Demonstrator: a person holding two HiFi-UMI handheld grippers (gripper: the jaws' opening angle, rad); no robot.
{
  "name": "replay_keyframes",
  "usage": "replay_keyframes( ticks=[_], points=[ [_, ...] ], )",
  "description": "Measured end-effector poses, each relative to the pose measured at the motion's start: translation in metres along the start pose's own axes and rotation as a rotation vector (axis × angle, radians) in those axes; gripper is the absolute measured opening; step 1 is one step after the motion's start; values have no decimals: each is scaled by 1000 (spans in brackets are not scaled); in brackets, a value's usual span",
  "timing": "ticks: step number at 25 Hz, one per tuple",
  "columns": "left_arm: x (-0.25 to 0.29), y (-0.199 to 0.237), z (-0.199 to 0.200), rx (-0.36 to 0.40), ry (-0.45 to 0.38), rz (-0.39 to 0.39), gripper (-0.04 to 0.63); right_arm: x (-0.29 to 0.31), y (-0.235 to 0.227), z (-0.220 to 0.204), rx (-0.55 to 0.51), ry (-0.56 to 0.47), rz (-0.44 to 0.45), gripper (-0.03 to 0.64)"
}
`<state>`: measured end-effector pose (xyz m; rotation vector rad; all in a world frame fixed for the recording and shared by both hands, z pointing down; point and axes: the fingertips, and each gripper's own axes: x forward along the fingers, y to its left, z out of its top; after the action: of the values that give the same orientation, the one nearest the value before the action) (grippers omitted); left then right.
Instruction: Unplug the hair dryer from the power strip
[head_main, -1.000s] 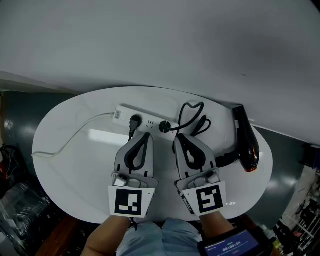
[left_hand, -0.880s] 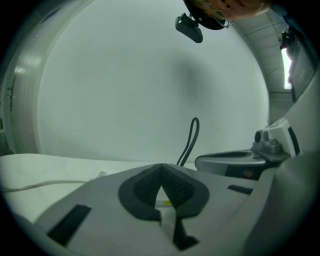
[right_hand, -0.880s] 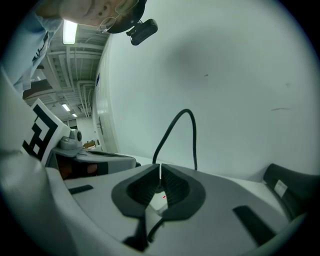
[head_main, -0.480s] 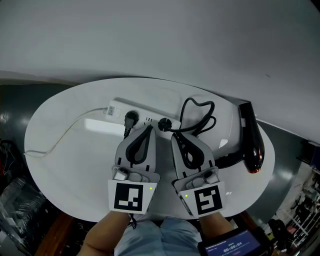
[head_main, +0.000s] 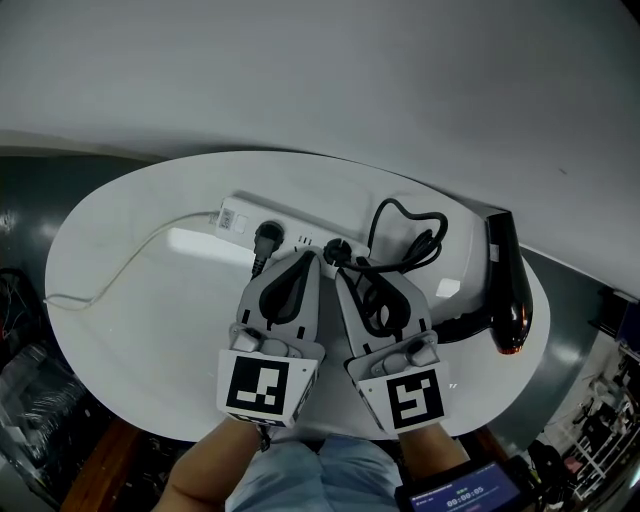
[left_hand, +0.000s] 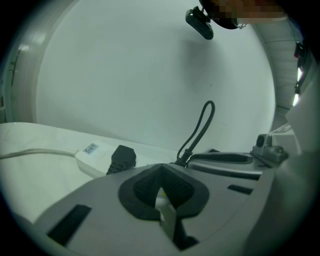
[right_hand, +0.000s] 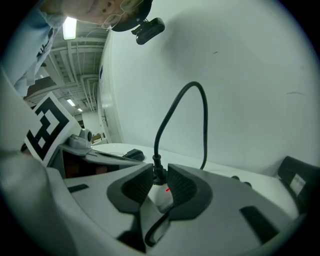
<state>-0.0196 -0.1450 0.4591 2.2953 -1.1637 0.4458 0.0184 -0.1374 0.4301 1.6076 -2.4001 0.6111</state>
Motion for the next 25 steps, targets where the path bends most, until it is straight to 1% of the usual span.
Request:
replay_keyframes(
  ticks=[1,4,8,11,14,15,19,25],
  points=[
    [0,1,-1,8,2,-4,-2,0,1,0,1,2,1,86],
    [1,1,0,-3,-5,-9,-2,0,2,3,-12,12,2,89],
    [1,2,0,-9,-5,-8,-2,4,4,9,-55,22,4,94],
    [1,1,1,-27,-7,-7,-2,13,6,5,-76,38,24,124],
    [2,0,3,-50,-19,-6,-2,15,5,4,-83,42,8,121],
    [2,0,3,-52,-20,-8,-2,15,5,4,-87,44,3,111],
    [5,-1,7,-79,-43,-5,-2,16,3,2,-100,52,5,95],
    [3,-1,9,-66,-51,-7,-2,21,7,5,-120,55,35,75]
  ],
)
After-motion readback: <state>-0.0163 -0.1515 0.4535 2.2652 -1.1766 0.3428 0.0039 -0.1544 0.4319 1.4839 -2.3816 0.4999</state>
